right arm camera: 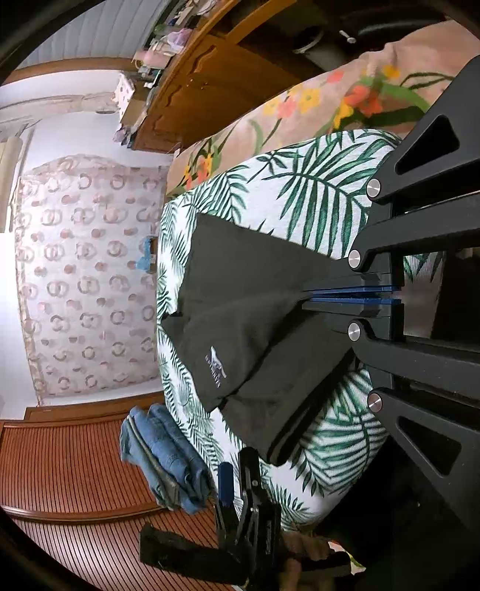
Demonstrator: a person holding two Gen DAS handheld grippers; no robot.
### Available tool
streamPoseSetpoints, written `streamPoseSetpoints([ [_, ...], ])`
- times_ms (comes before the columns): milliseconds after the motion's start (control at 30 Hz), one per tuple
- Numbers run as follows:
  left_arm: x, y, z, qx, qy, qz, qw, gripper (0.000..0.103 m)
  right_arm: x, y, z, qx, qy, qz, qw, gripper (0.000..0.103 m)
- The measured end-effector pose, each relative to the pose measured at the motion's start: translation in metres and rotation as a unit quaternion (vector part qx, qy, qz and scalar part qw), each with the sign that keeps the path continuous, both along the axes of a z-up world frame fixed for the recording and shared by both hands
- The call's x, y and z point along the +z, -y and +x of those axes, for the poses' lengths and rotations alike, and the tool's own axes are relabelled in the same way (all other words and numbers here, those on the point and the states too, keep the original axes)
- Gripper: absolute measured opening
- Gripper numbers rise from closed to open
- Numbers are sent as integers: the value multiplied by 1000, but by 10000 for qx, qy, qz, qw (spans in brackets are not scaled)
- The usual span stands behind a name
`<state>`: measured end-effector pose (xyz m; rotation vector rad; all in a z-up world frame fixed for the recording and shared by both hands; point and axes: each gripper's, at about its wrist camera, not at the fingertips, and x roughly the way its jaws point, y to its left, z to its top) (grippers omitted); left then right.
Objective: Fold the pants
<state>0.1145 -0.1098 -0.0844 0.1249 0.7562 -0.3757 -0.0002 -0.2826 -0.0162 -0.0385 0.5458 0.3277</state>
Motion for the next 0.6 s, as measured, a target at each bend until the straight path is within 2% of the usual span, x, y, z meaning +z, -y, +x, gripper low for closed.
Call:
streamPoseSetpoints([
  [133, -4, 3, 0, -16, -21, 95, 10000, 79, 1, 1, 0, -26, 37, 29, 10000, 1],
  [333, -10, 0, 3, 0, -176, -1, 9998, 79, -8, 8, -2, -145, 100, 122, 9998, 2],
  [400, -13, 0, 3, -6, -223, 29, 9997, 79, -8, 11, -4, -113, 113, 173, 9997, 6],
  [467, -16, 1, 3, -9, -246, 37, 9997, 79, -6, 15, -6, -129, 249, 164, 9995, 15],
  [567, -17, -2, 3, 10, -290, -102, 9995, 79, 0, 15, -8, -185, 390, 96, 9990, 26],
  [600, -18, -3, 4, 13, -292, -132, 9995, 79, 2, 15, -8, -193, 410, 91, 9989, 27],
])
